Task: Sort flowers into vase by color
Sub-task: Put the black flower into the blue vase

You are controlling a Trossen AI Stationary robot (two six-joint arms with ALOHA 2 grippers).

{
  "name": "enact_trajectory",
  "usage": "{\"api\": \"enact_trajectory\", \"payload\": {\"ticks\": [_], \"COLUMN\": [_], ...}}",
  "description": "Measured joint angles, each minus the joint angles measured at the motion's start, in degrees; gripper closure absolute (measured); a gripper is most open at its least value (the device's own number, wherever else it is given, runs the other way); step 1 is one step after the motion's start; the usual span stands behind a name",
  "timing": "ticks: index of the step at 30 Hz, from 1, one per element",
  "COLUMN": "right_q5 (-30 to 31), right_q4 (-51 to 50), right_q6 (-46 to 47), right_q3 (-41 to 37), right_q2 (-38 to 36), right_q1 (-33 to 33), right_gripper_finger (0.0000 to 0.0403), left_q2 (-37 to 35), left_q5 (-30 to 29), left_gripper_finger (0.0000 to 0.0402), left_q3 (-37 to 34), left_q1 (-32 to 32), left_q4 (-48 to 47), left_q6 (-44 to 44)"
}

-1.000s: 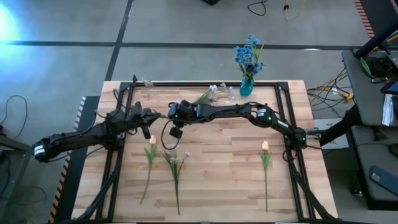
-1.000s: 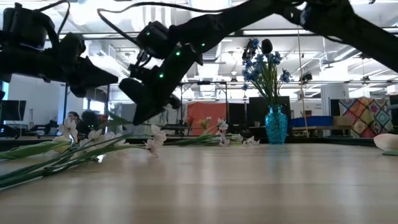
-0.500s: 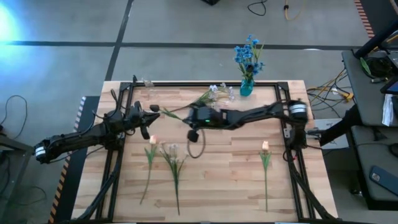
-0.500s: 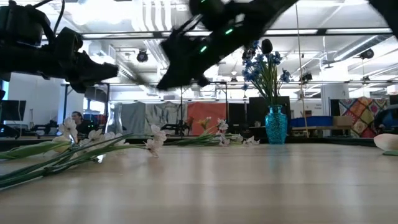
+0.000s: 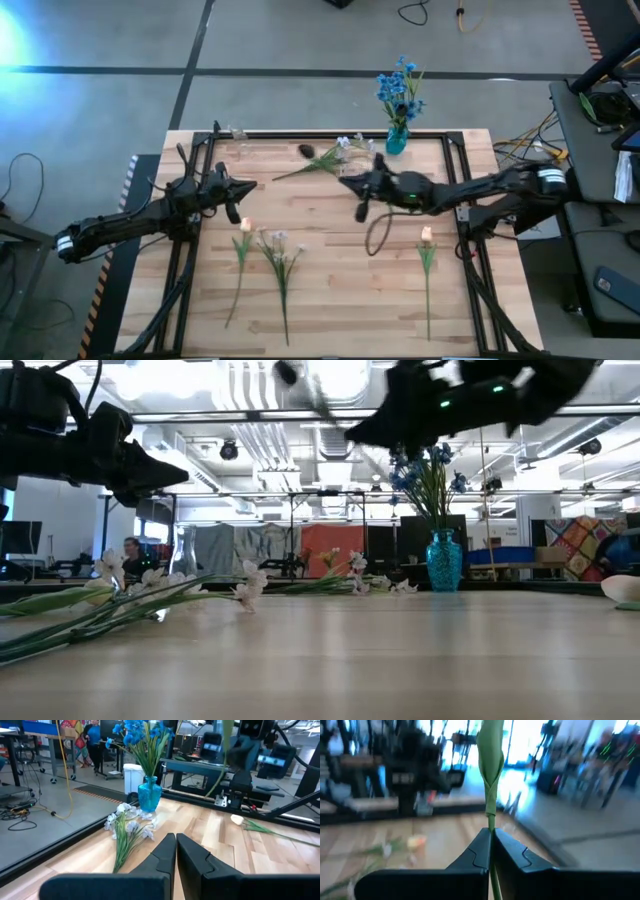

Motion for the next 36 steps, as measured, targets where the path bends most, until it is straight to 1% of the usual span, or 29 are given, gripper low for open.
{"api": "enact_trajectory", "payload": {"ticks": [5, 7, 12, 15, 19, 21, 27, 30, 32, 36], "right_q5": [5.4, 6.7, 7.1, 7.0, 7.0, 6.1, -4.2, -8.7, -10.7, -12.8], "right_q4": [15.0, 22.7, 39.6, 46.7, 46.5, 46.5, 46.5, 46.5, 46.5, 46.5], "right_q6": [-6.3, -9.3, -14.9, -15.4, -13.4, -12.0, -4.7, -2.6, -1.8, -1.5], "right_q3": [-9.5, -12.6, -19.2, -22.0, -23.0, -23.0, -23.2, -23.2, -23.0, -22.5], "right_q2": [-6.0, -7.4, -8.0, -8.0, -8.4, -8.2, -8.0, -8.0, -8.0, -8.0], "right_q1": [-0.7, -1.1, -3.4, -6.3, -11.9, -15.1, -25.1, -29.4, -31.5, -34.3], "right_gripper_finger": [0.0394, 0.0394, 0.0394, 0.0394, 0.0394, 0.0394, 0.0394, 0.0394, 0.0394, 0.0394], "left_q2": [0.0, 0.0, 0.0, 0.0, 0.0, 0.0, 0.1, 0.2, 0.2, 0.3], "left_q5": [0.0, -0.2, -0.5, -0.6, -0.6, -0.6, -0.6, -0.6, -0.6, -0.6], "left_gripper_finger": [0.0402, 0.0402, 0.0402, 0.0402, 0.0402, 0.0402, 0.0402, 0.0402, 0.0402, 0.0402], "left_q3": [0.0, 0.0, 0.0, 0.0, 0.0, 0.0, 0.0, 0.0, 0.0, 0.0], "left_q1": [0.0, 0.0, 0.0, 0.0, 0.0, 0.0, 0.0, 0.0, 0.0, 0.0], "left_q4": [0.1, 0.4, 0.8, 0.9, 0.9, 0.9, 0.9, 0.9, 0.9, 0.9], "left_q6": [0.0, 0.0, 0.0, 0.0, 0.0, 0.0, 0.0, 0.1, 0.2, 0.2]}}
